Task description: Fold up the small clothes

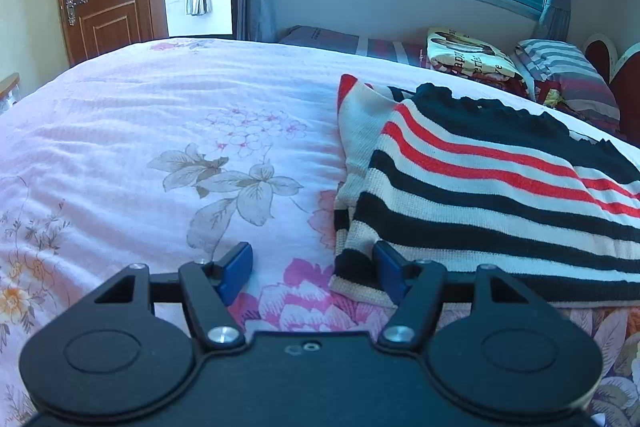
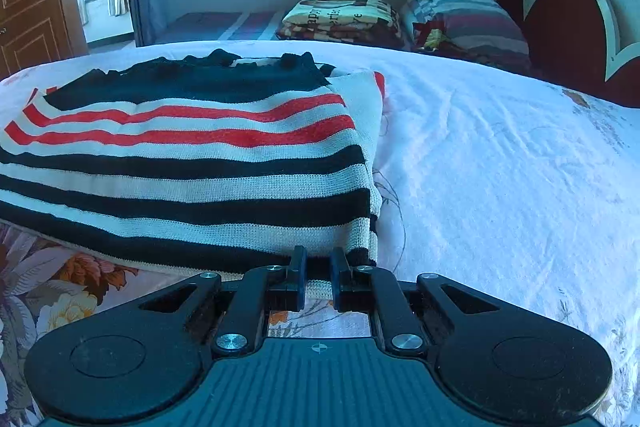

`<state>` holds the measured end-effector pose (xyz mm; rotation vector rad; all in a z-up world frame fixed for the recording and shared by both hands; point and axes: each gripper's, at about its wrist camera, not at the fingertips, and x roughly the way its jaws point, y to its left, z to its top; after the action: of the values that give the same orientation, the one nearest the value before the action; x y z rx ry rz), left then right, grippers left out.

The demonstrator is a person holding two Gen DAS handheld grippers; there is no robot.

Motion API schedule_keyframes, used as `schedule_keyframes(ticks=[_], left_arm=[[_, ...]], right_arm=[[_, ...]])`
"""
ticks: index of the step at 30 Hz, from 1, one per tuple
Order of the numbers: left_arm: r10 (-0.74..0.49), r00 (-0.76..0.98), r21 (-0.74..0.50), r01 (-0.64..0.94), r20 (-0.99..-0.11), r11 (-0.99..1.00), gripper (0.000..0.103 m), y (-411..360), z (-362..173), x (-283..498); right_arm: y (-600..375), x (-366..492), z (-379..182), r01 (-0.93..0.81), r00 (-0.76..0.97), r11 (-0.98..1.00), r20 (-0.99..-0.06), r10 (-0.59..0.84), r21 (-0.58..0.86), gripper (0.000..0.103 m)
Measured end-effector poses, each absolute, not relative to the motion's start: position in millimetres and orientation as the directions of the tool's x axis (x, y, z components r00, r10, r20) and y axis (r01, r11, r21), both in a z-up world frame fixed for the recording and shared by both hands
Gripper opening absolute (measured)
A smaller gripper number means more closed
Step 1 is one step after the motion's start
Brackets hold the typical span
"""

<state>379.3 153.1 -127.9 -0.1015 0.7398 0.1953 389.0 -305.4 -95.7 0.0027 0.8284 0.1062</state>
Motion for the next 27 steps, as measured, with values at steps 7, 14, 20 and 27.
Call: schedule_keyframes(ticks=[7,14,20,27], left_arm=[[0.142,0.770,-0.128,-0.279,-0.621,0.952,0.064,166,-99,349],[-0.144,0.791,-0.567,-0.286,-0.595,0.772,0.060,169,-122,317],[-0.191,0.801,-0.665,-0.309,-0.567,0.680,0.055,178,-145,336],[-0.185,0.838,-0.729,-0.311,-0.513,0.609,0.055,184,-157,376]], right_arm=[[-309,372,-70,-0.090,0.713,0.990,-0.687,0.142,0.111,0.010],[-297,372,-55,-0.125,0.732,0.978,-0.649,0.206,0.168,0.010],[-285,378,-55,-0.187,0.709,0.954,-0.639,0.297,0.235,0.010],[-270,391,-60,-0.205,0.693,0.936,-0.633,0.345,0.286,0.010]])
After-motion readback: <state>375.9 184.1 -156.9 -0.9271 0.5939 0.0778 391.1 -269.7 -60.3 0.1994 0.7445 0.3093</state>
